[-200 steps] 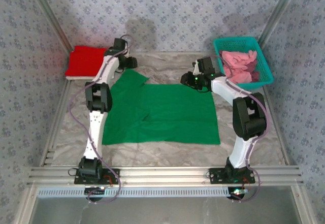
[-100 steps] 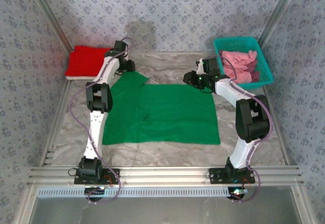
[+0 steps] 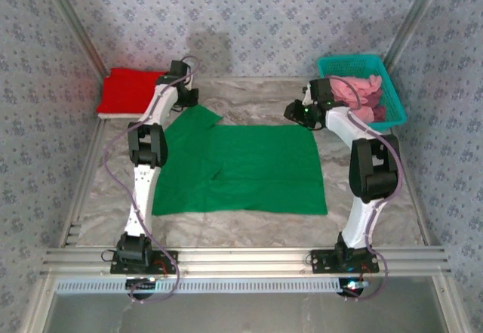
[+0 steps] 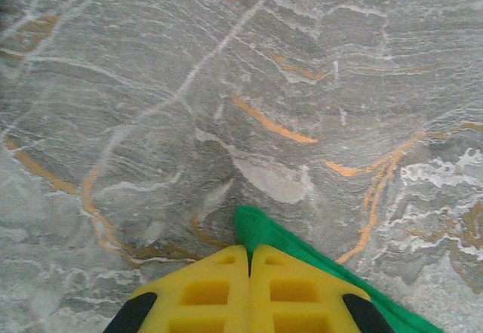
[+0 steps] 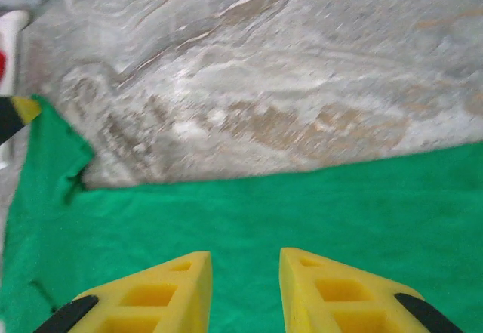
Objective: Fold and stack the t-shirts
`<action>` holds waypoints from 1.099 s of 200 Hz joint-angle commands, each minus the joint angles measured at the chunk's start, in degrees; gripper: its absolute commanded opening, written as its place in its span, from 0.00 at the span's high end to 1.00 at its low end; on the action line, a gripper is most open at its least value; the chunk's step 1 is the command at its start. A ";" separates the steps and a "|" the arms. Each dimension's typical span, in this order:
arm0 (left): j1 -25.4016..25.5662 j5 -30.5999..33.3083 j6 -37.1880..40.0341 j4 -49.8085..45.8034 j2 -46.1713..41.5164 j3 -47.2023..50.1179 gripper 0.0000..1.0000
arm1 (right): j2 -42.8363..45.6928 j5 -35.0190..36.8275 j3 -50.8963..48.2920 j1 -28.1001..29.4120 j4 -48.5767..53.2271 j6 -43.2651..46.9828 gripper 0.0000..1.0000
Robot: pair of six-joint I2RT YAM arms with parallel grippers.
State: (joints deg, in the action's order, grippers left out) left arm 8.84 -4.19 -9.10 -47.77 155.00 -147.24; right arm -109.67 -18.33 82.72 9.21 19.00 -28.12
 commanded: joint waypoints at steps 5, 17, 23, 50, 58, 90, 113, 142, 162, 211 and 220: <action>-1.84 1.72 2.26 1.49 -3.94 -2.30 1.00 | -6.10 7.57 7.17 -0.78 8.63 4.00 0.67; -2.16 1.62 2.92 1.85 -4.34 -2.65 1.00 | -9.00 9.69 11.15 -0.79 12.27 4.20 0.67; -2.29 1.71 3.22 1.84 -4.43 -3.02 1.00 | -10.34 11.89 12.96 -0.67 13.77 4.59 0.67; -2.60 2.07 4.09 2.20 -4.46 -4.31 1.00 | -15.84 18.48 20.70 0.08 22.26 5.50 0.63; -2.71 2.07 4.19 2.54 -4.44 -4.45 1.00 | -17.12 19.44 22.22 0.27 23.18 5.91 0.62; -3.00 1.97 4.57 2.75 -4.44 -5.08 1.00 | -21.79 21.83 27.68 0.18 26.17 6.15 0.60; -3.21 2.18 5.06 2.91 -4.49 -5.36 1.00 | -24.31 22.56 30.65 0.12 27.25 6.04 0.59; -3.90 2.08 5.31 2.53 -4.60 -5.61 1.00 | -26.61 23.74 32.82 0.15 27.31 5.47 0.57; -4.19 2.11 5.34 2.33 -4.55 -5.62 1.00 | -27.18 23.60 33.12 -0.16 26.85 4.85 0.54; -5.19 2.35 5.32 2.50 -4.27 -5.43 1.00 | -27.13 26.14 34.35 -0.32 27.96 5.15 0.50; -5.32 2.42 5.43 2.44 -4.35 -5.48 1.00 | -27.17 26.79 34.65 -0.40 28.34 5.33 0.50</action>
State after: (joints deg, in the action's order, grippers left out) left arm 4.47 -2.92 -4.93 -46.30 153.75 -150.41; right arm -136.20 5.34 115.04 9.23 44.71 -23.03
